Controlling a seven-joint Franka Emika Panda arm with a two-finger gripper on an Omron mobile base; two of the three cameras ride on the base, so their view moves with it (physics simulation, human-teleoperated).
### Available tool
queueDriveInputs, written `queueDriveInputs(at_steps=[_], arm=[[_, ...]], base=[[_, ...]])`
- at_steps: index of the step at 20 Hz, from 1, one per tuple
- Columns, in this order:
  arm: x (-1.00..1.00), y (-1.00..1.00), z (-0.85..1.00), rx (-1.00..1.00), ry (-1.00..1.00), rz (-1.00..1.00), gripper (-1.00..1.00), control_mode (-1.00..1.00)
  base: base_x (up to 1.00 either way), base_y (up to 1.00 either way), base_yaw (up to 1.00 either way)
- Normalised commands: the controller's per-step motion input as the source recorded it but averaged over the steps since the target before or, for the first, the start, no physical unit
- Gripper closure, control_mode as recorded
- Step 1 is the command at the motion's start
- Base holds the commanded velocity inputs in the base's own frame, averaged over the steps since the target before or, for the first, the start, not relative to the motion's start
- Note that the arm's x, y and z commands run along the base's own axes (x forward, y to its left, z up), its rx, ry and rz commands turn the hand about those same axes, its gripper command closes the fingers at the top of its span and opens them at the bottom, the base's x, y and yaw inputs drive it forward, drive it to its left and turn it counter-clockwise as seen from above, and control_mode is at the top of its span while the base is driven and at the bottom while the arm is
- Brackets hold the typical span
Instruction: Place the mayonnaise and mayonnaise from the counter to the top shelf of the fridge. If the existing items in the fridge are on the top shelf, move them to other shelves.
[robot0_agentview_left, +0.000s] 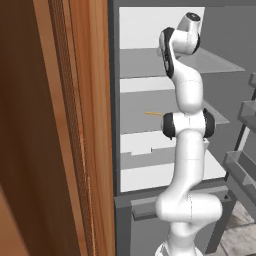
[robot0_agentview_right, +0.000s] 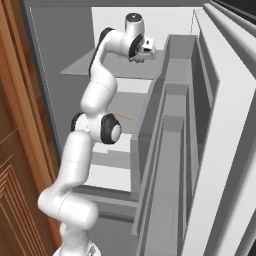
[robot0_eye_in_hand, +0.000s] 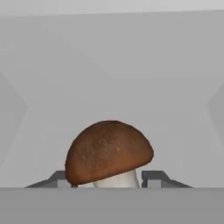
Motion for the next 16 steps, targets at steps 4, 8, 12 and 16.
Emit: queueDriveInputs(at_steps=[4,8,12,16], arm=[[0.0,0.0,-0.29,0.0,-0.15,0.01,1.0,-1.0],[-0.15,0.08,-0.57,0.0,-0.22,0.03,1.0,-1.0],[-0.18,0.32,-0.62,0.0,-0.29,0.03,1.0,-1.0],[-0.11,0.52,-0.47,0.0,-0.37,0.03,1.0,-1.0]], base=[[0.0,0.0,0.0],[0.0,0.0,0.0],[0.0,0.0,0.0],[0.0,0.0,0.0]])
